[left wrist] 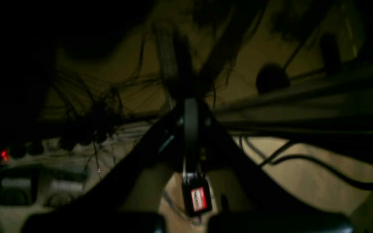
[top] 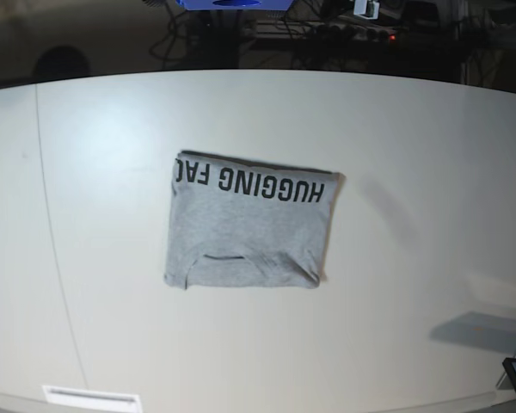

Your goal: Fold the T-shirt properly

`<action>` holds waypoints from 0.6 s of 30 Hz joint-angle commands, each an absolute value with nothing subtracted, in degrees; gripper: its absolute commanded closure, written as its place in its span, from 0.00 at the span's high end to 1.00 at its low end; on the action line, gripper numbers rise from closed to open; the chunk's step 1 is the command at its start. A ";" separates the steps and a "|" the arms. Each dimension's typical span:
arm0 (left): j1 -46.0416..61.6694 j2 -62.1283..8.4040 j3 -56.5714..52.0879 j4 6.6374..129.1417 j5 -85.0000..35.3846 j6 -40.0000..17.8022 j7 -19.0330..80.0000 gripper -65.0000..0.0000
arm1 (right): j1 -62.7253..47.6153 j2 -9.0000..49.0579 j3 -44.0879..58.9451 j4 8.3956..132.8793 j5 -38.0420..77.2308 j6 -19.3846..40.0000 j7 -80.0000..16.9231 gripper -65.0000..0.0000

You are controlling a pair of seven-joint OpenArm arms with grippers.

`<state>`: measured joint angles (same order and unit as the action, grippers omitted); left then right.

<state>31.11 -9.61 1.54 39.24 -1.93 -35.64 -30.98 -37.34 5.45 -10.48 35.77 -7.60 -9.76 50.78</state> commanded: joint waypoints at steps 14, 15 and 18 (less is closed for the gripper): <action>8.66 -4.88 16.31 5.85 -2.24 -17.10 -9.36 0.00 | -7.16 2.33 -10.24 5.85 -7.87 -9.54 7.96 0.00; 7.87 -4.35 16.66 5.85 -2.59 -16.92 -7.43 0.00 | -6.02 2.33 -10.24 5.85 -7.87 -9.54 6.46 0.00; 6.02 -3.12 16.66 5.93 -2.77 -16.75 -3.65 0.00 | -4.09 2.24 -10.24 5.76 -7.78 -9.54 4.79 0.00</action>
<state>5.72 -2.87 16.60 5.98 -2.92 -16.51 -3.95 -3.90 2.17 -10.46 5.76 -7.88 -9.47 4.71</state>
